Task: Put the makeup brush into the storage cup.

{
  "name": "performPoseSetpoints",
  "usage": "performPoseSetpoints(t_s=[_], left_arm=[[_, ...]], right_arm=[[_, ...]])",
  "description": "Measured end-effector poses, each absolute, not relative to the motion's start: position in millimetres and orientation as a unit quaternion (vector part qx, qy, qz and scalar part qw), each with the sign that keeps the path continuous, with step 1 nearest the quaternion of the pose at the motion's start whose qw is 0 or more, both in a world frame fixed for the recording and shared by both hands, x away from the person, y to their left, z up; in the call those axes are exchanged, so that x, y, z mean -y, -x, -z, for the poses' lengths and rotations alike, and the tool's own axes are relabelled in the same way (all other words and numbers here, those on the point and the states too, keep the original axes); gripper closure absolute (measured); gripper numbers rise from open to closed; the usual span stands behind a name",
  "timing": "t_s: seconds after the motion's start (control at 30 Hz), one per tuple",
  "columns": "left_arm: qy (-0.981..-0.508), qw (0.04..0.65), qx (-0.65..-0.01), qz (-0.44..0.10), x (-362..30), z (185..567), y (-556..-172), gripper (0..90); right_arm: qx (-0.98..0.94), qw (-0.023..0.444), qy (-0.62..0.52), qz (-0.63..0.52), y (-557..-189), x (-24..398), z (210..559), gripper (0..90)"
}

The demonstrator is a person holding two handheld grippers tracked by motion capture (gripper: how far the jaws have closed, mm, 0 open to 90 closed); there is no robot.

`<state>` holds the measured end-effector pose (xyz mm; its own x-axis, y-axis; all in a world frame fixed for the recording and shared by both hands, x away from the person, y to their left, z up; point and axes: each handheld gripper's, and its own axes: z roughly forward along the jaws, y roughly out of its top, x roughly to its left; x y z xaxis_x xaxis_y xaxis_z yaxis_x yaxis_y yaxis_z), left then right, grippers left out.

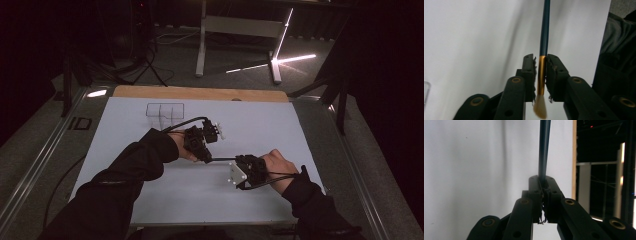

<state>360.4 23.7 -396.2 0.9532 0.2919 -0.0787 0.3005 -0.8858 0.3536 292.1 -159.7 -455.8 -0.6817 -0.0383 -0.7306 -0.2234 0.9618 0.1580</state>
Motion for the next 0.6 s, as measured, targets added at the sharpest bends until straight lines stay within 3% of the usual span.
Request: performPoseSetpoints(t_s=[0.1, 0.37, 0.4, 0.47, 0.6], left_arm=[[-0.967, 0.199, -0.157, 0.017, -28, 392, -358, 71.4], [-0.952, 0.245, -0.183, -0.02, -51, 376, -350, 44.2], [-0.945, 0.263, -0.193, -0.024, -60, 373, -349, 44.2], [-0.938, 0.278, -0.206, -0.019, -68, 372, -347, 34.5], [-0.925, 0.312, -0.216, -0.015, -85, 375, -342, 26.8]], right_arm=[[-0.918, 0.372, 0.057, -0.127, -295, 163, 454, 85.8], [-0.937, 0.315, -0.011, -0.151, -305, 172, 451, 85.8], [-0.94, 0.299, -0.032, -0.159, -306, 173, 451, 85.8], [-0.943, 0.28, -0.056, -0.168, -309, 178, 451, 85.8], [-0.947, 0.254, -0.082, -0.179, -310, 182, 450, 85.7]])
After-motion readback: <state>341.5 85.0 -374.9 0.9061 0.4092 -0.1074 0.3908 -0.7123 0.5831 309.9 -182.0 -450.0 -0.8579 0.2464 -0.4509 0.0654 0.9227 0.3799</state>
